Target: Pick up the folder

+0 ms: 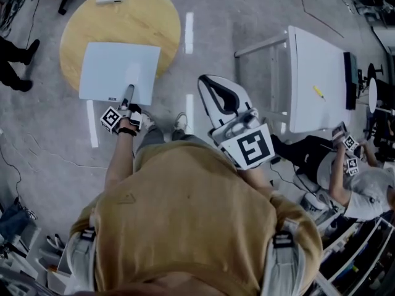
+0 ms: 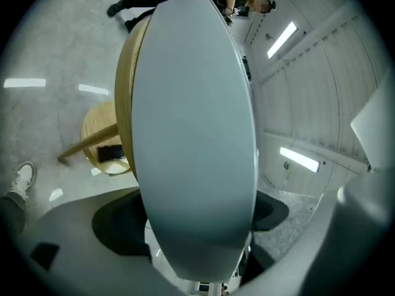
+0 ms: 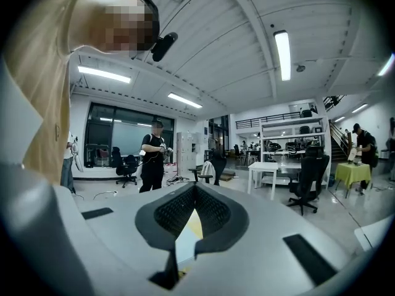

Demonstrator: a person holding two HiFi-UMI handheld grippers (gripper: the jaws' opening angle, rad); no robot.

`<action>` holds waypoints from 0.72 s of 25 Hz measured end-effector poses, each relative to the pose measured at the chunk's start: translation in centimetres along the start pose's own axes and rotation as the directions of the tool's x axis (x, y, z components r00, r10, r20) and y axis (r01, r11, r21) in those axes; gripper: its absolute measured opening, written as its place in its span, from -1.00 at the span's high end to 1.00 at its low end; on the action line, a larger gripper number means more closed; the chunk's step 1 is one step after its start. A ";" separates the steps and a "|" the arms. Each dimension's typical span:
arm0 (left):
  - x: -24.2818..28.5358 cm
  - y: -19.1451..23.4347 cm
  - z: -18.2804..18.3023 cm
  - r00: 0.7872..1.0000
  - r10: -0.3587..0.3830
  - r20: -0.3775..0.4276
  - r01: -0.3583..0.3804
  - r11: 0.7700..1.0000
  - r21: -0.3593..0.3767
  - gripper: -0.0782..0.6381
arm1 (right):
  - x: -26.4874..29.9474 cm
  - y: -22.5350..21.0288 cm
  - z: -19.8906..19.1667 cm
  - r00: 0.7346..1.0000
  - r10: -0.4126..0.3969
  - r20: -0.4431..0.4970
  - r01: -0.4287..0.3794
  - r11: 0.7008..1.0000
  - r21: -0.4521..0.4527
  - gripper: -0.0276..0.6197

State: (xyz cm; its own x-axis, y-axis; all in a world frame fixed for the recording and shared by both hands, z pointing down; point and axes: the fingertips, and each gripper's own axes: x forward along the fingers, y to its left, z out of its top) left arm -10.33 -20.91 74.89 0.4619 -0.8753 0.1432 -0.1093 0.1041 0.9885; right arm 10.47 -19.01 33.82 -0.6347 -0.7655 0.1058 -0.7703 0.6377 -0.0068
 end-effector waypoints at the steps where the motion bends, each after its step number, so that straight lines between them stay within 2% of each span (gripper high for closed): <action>1: 0.1 0.0 0.0 1.000 0.003 0.005 -0.003 1.000 -0.004 -0.46 | -0.1 -0.1 0.1 1.000 -0.006 -0.001 0.006 1.000 0.001 0.91; 6: -0.2 0.3 0.1 1.000 -0.011 0.022 0.012 0.999 -0.043 -0.33 | -0.4 -0.7 0.0 1.000 -0.029 0.000 0.029 1.000 0.007 0.91; 14: -1.7 0.0 -0.6 1.000 -0.018 0.017 0.019 0.997 -0.073 -0.25 | -0.2 -0.8 0.4 1.000 -0.018 0.016 0.018 1.000 0.016 0.91; 18: -4.0 -1.6 -1.5 0.998 -0.052 0.023 0.054 0.996 -0.066 -0.07 | -0.2 -0.8 0.5 1.000 -0.009 0.027 0.008 1.000 0.027 0.91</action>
State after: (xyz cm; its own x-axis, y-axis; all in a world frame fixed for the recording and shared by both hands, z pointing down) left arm -10.71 -16.88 72.76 0.4465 -0.8902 0.0904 -0.0263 0.0879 0.9958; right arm 11.15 -19.44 33.29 -0.6291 -0.7733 0.0791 -0.7770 0.6287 -0.0324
